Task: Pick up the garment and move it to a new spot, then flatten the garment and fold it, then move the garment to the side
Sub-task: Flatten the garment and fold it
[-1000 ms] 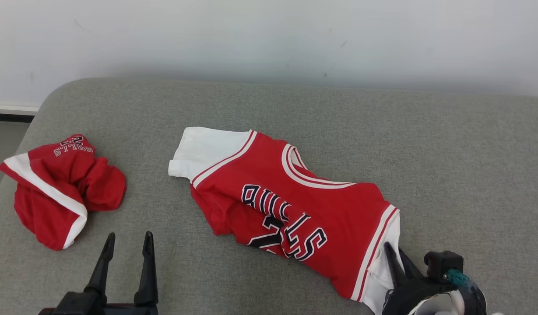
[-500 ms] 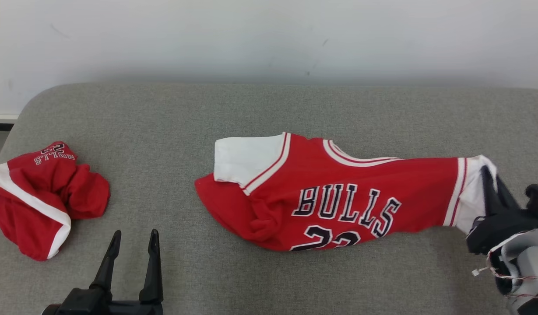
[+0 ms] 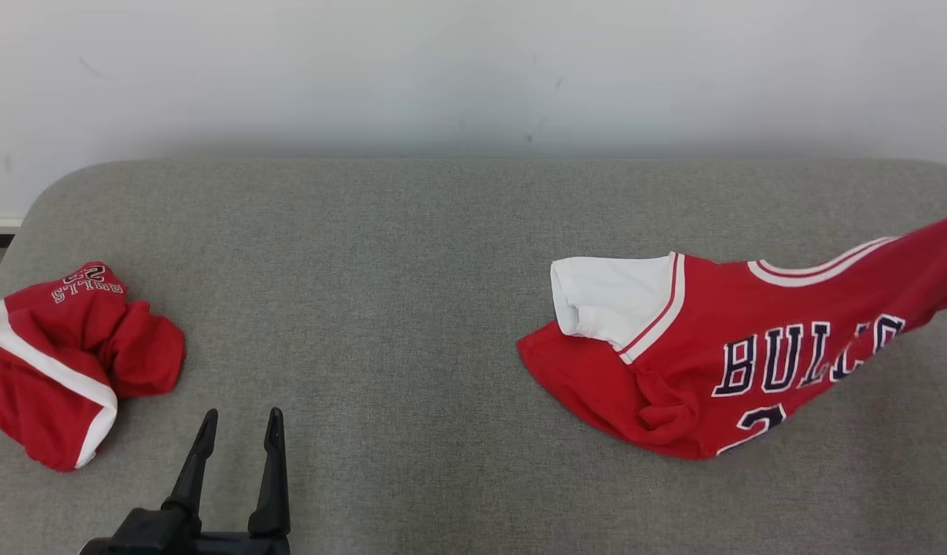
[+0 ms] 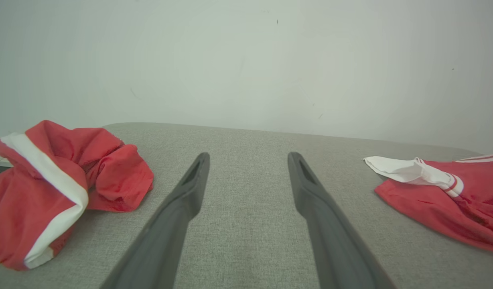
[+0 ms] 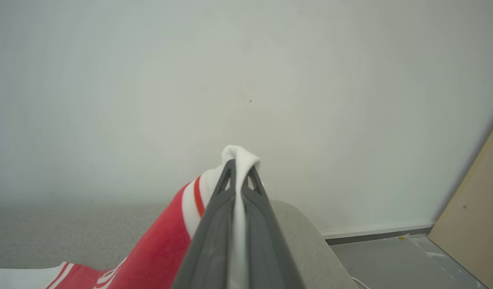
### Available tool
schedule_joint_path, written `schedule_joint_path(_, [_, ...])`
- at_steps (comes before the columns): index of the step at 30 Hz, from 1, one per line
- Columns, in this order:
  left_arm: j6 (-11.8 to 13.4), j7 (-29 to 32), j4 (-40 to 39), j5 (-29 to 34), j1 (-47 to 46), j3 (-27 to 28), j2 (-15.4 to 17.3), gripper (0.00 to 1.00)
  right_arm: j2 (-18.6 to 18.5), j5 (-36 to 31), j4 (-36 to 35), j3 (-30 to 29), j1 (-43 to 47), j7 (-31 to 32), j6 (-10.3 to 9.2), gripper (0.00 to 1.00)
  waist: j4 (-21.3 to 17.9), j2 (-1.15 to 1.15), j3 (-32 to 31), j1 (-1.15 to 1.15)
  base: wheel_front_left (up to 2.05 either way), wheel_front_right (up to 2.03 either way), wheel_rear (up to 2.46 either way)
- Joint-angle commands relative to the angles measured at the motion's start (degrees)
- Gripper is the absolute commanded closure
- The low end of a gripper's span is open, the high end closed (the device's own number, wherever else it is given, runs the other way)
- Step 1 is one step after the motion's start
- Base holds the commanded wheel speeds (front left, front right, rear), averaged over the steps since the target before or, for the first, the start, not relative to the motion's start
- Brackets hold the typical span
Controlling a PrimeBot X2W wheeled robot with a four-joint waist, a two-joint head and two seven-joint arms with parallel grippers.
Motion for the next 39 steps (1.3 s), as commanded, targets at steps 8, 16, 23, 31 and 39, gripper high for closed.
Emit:
schedule_joint_path(8, [-0.03, -0.19, 0.25, -0.76, 0.44, -0.67, -0.26, 0.0, 5.93, -1.91, -11.05, 7.54, -2.11, 2.99, -0.13, 1.0, -0.31, 0.0, -1.64, 0.0, 0.0, 0.0, 0.0])
schedule_joint_path(16, [0.02, -0.19, 0.19, -0.55, 0.75, -0.31, -0.43, 0.0, 13.92, -0.87, -19.69, 19.26, -2.74, 3.96, -0.13, 1.0, 2.21, 0.0, -2.46, 0.0, 0.0, 0.0, 0.0])
schedule_joint_path(23, [0.02, -0.19, 0.37, -0.69, -0.18, -0.18, -0.49, 0.0, 19.81, 0.48, -20.56, 28.64, -3.07, 3.63, -0.13, 1.0, 5.21, 0.0, -1.99, 0.0, 0.0, 0.0, 0.0])
schedule_joint_path(31, [0.02, -0.19, 0.85, -1.11, -1.05, -0.39, -0.47, 0.0, 26.35, 1.86, -12.62, 38.95, -2.85, 1.17, -0.13, 1.0, 8.35, 0.0, -1.17, 0.0, 0.0, 0.0, 0.0])
schedule_joint_path(39, [0.02, -0.19, 1.64, -1.29, -2.22, -1.36, -0.52, 0.0, 27.74, 8.94, -5.33, 52.31, -1.64, -0.31, -0.13, 1.0, 10.27, 0.0, -0.31, 0.0, 0.0, 0.0, 0.0])
